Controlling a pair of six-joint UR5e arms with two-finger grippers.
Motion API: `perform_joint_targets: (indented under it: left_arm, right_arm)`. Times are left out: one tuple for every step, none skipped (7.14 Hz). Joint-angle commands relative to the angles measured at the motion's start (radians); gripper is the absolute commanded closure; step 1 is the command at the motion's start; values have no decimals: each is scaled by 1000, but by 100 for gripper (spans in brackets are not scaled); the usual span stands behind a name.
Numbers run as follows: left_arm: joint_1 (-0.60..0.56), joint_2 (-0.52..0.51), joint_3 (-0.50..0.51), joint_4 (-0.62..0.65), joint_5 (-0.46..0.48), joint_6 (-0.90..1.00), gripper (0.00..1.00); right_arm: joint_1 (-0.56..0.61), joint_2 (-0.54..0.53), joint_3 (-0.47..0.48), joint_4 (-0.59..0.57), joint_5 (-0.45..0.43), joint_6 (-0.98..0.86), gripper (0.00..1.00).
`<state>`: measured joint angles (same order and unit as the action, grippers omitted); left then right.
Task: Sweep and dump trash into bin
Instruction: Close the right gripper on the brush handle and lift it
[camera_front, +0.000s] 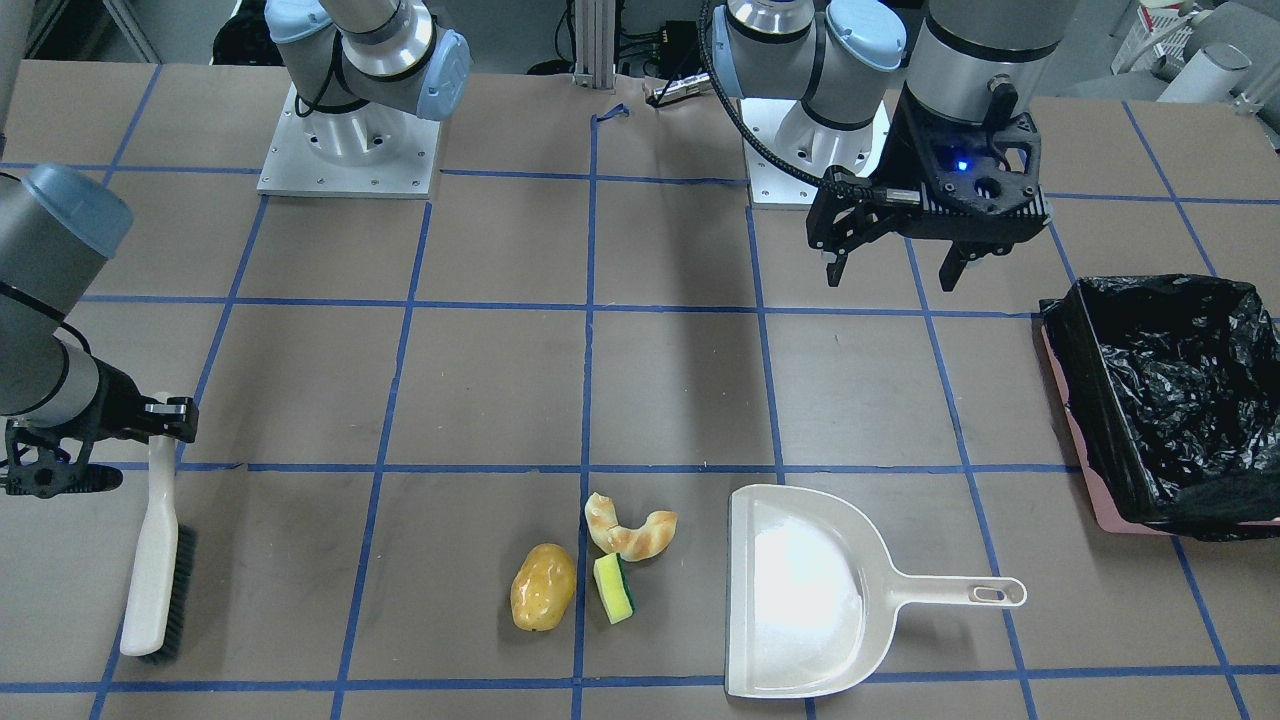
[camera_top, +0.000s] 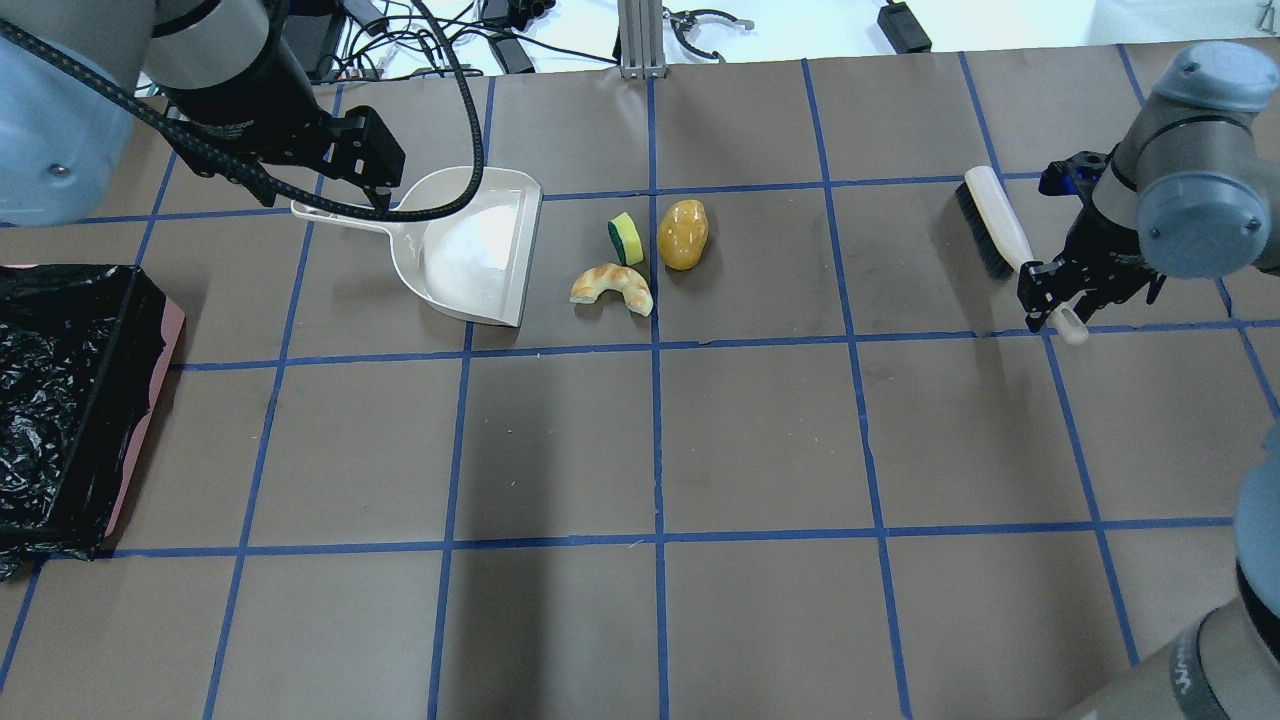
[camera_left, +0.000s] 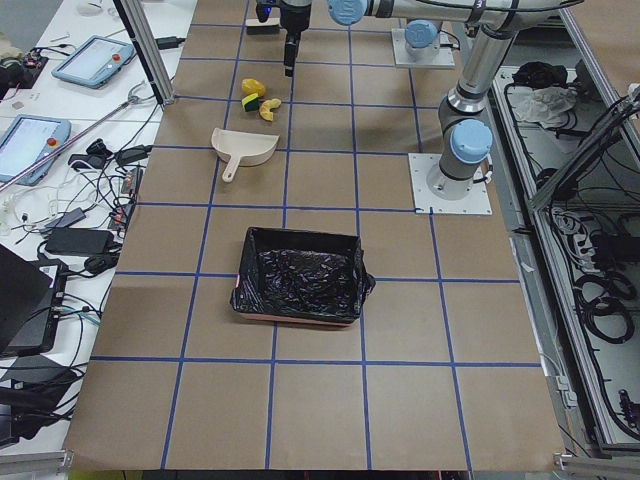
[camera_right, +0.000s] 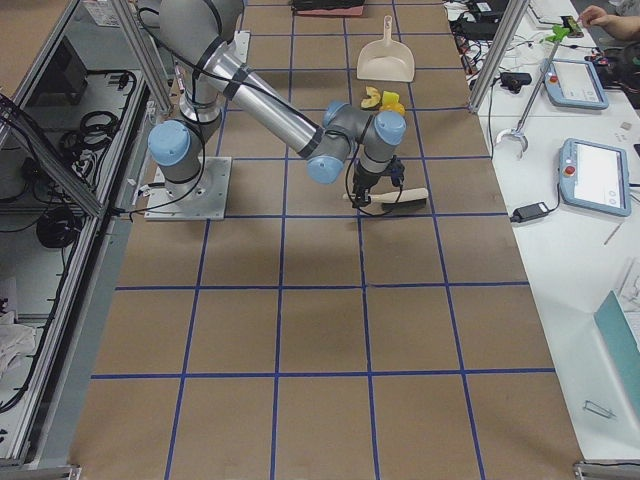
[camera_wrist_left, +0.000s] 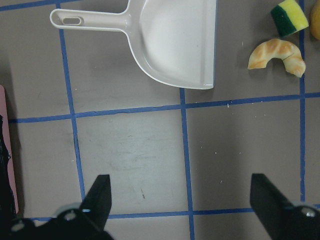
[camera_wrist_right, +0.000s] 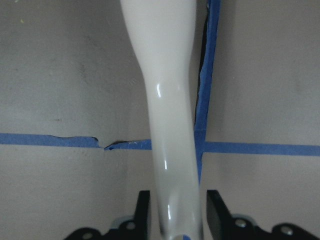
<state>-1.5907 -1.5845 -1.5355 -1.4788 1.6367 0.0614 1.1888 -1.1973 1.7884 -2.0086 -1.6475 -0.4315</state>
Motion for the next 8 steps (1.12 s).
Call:
perform_joint_targets:
  left_arm:
    - [0,0,0,-1,0,0,0]
    - [0,0,0,-1,0,0,0]
    - [0,0,0,-1,2,0,0]
    - [0,0,0,-1,0,1,0]
    - [0,0,0,0,0,0,0]
    - [0,0,0,-1,0,0,0]
    - [0,0,0,-1,2,0,0]
    - [0,-2,0,0,0,0,0]
  right_arm:
    - [0,-1,-23,7,5,-1,100]
    - [0,-4,-30,11,8,-4,100]
    - [3,-11,-32,13,11,-9,100]
    - [21,-16,-35,11,27,-3,100]
    - [52,-16,-35,11,28,5,100]
    - [92,-18,-35,14,26,73,100]
    - [116,-19,-35,23,58,121,100]
    - [136,-22,-35,24,67,132,100]
